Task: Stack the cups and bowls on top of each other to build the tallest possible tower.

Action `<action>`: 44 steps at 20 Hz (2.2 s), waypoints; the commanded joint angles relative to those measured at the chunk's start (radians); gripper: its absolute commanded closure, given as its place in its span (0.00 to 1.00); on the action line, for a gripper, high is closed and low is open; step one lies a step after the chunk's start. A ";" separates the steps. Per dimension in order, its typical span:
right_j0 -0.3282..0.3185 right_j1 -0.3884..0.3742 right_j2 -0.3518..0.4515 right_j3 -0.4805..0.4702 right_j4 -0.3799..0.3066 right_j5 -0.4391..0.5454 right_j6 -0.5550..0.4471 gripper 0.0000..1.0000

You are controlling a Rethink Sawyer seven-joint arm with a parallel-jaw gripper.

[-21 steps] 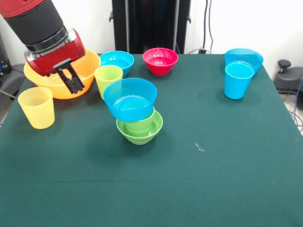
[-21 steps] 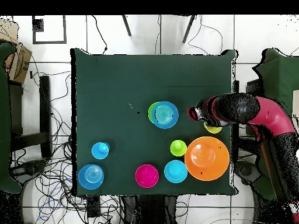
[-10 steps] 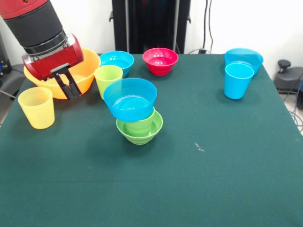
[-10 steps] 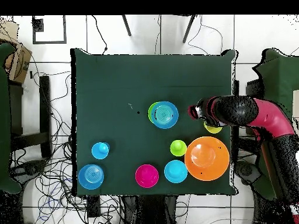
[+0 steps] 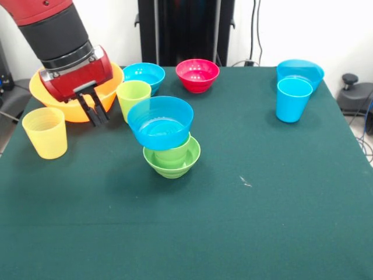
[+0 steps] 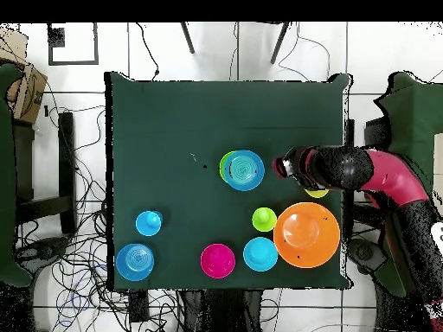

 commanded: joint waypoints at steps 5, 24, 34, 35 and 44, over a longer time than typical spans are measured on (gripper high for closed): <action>0.072 -0.005 -0.046 0.092 -0.115 -0.094 -0.098 1.00; 0.050 0.013 -0.047 0.087 -0.105 -0.110 -0.128 1.00; 0.073 -0.009 -0.056 0.101 -0.116 -0.116 -0.093 1.00; 0.073 -0.012 -0.057 0.104 -0.116 -0.118 -0.089 1.00; 0.099 -0.028 -0.069 0.107 -0.122 -0.127 -0.053 1.00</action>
